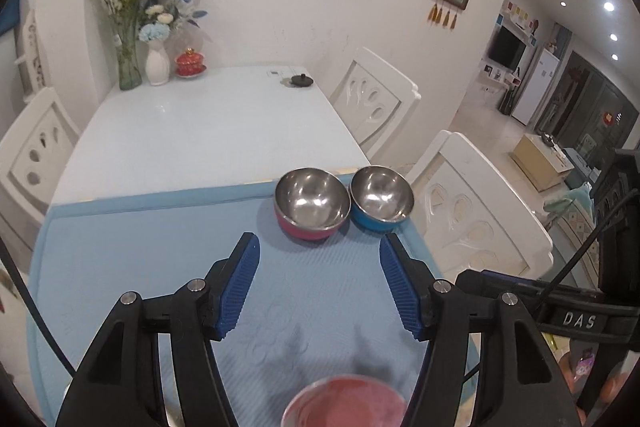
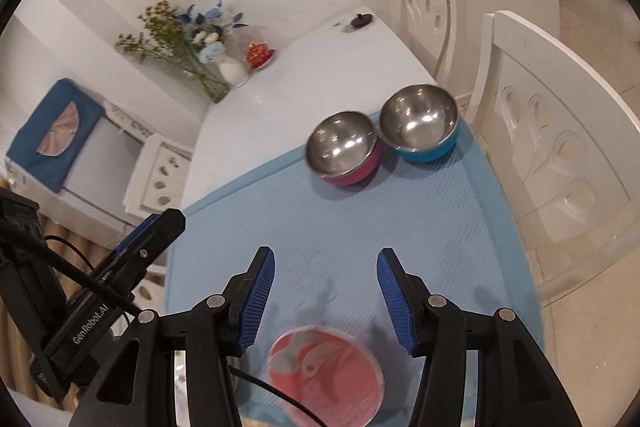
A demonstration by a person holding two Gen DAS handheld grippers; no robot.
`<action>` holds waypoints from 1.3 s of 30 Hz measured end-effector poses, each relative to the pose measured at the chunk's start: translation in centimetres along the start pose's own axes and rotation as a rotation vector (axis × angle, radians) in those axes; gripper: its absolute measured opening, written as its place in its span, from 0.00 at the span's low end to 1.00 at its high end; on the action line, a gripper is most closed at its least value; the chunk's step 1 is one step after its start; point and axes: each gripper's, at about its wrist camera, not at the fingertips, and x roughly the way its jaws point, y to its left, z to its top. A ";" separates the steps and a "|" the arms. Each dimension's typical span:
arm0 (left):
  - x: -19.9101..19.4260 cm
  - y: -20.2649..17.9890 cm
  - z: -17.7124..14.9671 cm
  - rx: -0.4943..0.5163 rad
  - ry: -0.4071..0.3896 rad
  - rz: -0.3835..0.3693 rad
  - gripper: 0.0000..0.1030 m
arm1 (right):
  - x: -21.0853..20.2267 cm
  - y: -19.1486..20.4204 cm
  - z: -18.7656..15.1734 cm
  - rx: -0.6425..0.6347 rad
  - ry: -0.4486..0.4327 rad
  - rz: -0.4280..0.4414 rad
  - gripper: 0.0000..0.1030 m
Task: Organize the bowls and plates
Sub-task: 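Move the left tool to the pink steel bowl and grasp its rim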
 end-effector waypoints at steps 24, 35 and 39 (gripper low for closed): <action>21.3 7.3 2.1 -0.191 0.320 -0.034 0.44 | 19.8 -6.2 8.3 0.140 0.200 -0.029 0.43; 25.4 8.1 1.4 -0.209 0.368 -0.064 0.32 | 23.8 -6.1 9.2 0.132 0.220 -0.019 0.33; 25.7 8.0 1.0 -0.185 0.363 -0.057 0.16 | 24.1 -6.2 9.4 0.125 0.209 -0.051 0.28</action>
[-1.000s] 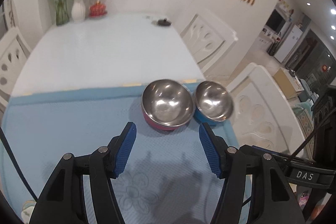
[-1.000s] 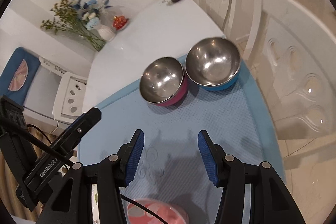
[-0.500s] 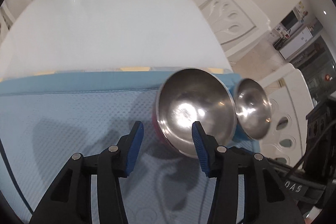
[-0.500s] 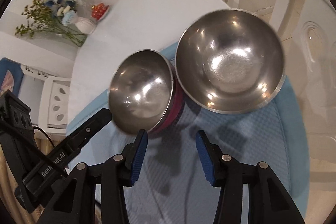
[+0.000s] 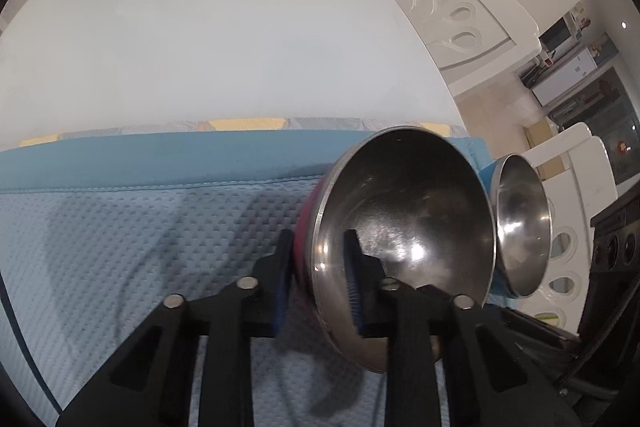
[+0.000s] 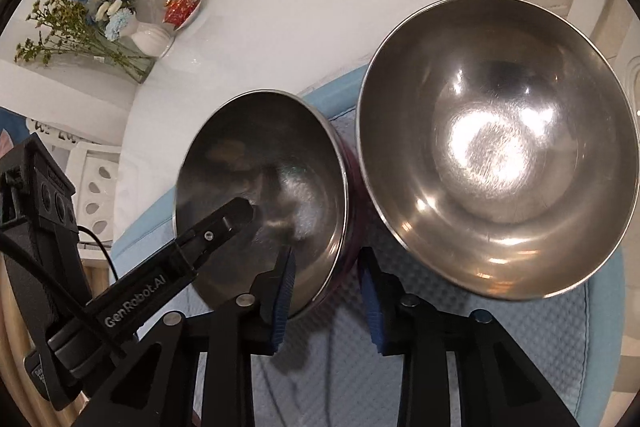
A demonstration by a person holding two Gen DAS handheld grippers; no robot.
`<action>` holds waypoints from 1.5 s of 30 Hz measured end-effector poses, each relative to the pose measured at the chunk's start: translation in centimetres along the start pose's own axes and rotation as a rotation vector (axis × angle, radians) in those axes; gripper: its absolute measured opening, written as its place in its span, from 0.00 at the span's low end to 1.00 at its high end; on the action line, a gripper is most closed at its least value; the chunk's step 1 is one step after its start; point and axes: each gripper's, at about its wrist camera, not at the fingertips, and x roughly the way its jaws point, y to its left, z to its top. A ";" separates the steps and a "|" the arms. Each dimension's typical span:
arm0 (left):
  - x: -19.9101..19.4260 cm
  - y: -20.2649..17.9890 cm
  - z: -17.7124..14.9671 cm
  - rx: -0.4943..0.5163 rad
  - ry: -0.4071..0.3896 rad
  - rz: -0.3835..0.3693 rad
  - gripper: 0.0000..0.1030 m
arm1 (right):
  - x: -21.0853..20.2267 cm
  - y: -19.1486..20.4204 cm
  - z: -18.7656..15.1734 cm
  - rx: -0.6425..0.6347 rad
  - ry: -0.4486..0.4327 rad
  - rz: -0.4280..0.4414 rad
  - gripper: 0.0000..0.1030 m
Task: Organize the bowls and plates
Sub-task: 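Move the left tool to the pink steel bowl and grasp its rim, then carry the pink steel bowl with the left gripper into the pink bowl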
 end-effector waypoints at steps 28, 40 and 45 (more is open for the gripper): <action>-20.1 -1.6 -8.9 -0.003 -0.295 -0.066 0.16 | -15.5 11.0 -10.7 -0.262 -0.145 -0.004 0.25; -25.0 -4.8 -16.3 0.106 -0.358 -0.032 0.16 | -20.3 11.1 -19.8 -0.239 -0.127 -0.022 0.25; -24.5 -5.0 -19.9 0.102 -0.322 -0.039 0.16 | -20.4 9.7 -23.5 -0.218 -0.097 -0.034 0.25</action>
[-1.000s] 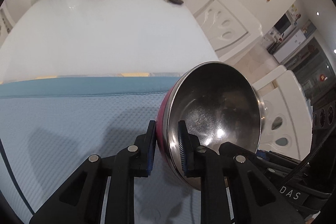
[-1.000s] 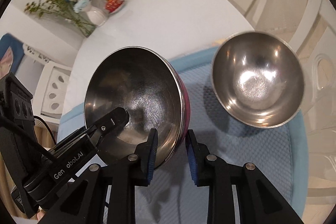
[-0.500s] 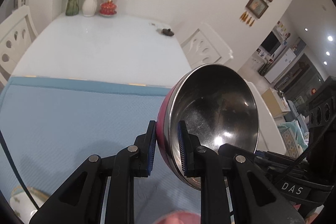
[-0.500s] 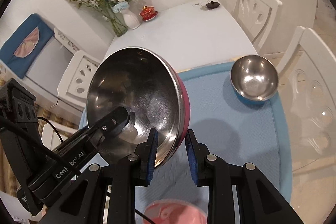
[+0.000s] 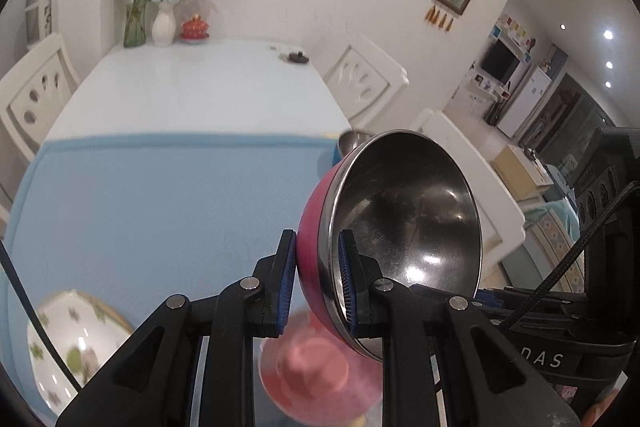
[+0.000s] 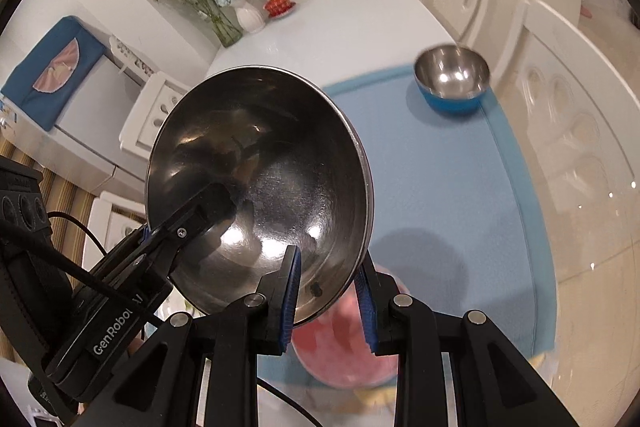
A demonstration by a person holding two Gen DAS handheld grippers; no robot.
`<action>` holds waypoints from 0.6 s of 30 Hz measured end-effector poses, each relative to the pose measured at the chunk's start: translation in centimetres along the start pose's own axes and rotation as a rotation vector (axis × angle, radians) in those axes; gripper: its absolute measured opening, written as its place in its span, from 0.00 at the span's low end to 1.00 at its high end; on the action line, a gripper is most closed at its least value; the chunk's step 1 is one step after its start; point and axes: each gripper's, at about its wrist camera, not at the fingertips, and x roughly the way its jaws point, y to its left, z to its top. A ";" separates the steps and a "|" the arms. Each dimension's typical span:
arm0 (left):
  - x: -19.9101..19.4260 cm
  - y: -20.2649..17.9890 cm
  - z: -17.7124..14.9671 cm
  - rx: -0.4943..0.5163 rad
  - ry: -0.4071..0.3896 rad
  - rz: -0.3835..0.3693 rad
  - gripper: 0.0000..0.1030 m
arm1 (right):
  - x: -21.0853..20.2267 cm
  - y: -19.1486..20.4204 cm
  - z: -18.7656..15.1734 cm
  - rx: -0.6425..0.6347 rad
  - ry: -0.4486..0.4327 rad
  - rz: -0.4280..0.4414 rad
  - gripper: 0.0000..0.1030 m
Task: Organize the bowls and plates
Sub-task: 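Carry the pink steel bowl with the left gripper into the pink bowl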
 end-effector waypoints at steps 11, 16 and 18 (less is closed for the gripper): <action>2.4 0.1 -7.0 -0.047 0.154 0.009 0.16 | 2.8 -3.2 -6.6 0.068 0.130 -0.030 0.25; 3.1 -0.2 -8.7 -0.035 0.193 0.022 0.16 | 3.9 -3.7 -7.8 0.078 0.162 -0.045 0.25; 3.3 -0.3 -9.1 -0.027 0.207 0.028 0.16 | 4.3 -4.0 -8.2 0.081 0.172 -0.053 0.25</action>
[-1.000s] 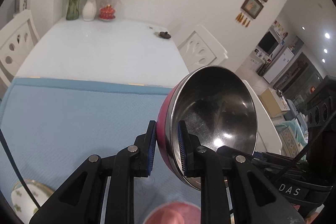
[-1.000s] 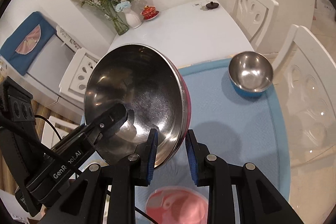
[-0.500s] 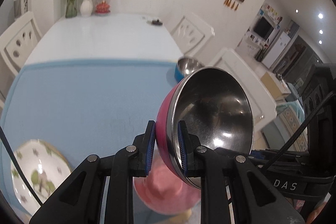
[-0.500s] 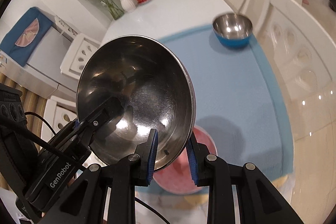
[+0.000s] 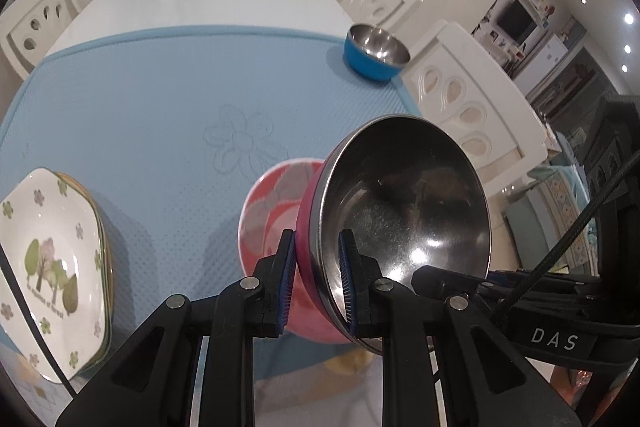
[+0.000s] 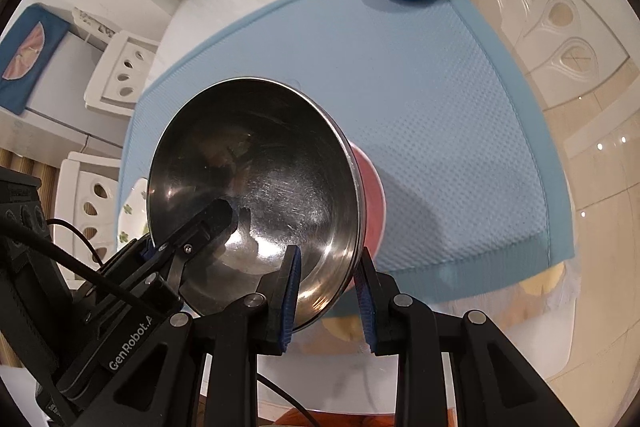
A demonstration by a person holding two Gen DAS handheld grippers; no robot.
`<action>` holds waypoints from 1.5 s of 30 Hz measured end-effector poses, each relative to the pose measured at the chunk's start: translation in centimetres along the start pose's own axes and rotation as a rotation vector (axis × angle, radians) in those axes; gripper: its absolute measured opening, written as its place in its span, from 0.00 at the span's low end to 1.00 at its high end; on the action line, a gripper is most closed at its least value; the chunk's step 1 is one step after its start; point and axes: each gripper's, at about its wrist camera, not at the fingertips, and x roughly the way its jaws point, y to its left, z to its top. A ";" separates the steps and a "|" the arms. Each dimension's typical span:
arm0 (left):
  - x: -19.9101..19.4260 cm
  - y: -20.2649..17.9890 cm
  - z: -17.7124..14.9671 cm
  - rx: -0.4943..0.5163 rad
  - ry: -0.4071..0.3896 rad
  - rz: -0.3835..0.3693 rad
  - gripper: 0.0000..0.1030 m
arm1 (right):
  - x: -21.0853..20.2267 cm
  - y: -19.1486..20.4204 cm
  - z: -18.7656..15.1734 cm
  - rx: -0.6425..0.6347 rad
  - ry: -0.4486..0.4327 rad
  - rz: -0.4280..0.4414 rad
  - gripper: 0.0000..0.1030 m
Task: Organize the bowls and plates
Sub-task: 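Carry the pink steel bowl with the left gripper into the pink bowl, then open the left gripper and withdraw from the nested bowls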
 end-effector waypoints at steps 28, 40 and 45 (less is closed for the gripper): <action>2.7 1.1 -1.7 0.041 0.125 0.045 0.32 | 3.1 -0.4 -1.0 0.004 0.068 -0.035 0.25; 1.6 3.4 -1.8 0.003 0.110 0.082 0.31 | 2.5 0.6 -1.4 -0.019 0.057 -0.033 0.25; 1.5 3.7 -2.3 -0.015 0.117 0.066 0.31 | 2.7 1.0 -1.6 -0.023 0.063 -0.032 0.25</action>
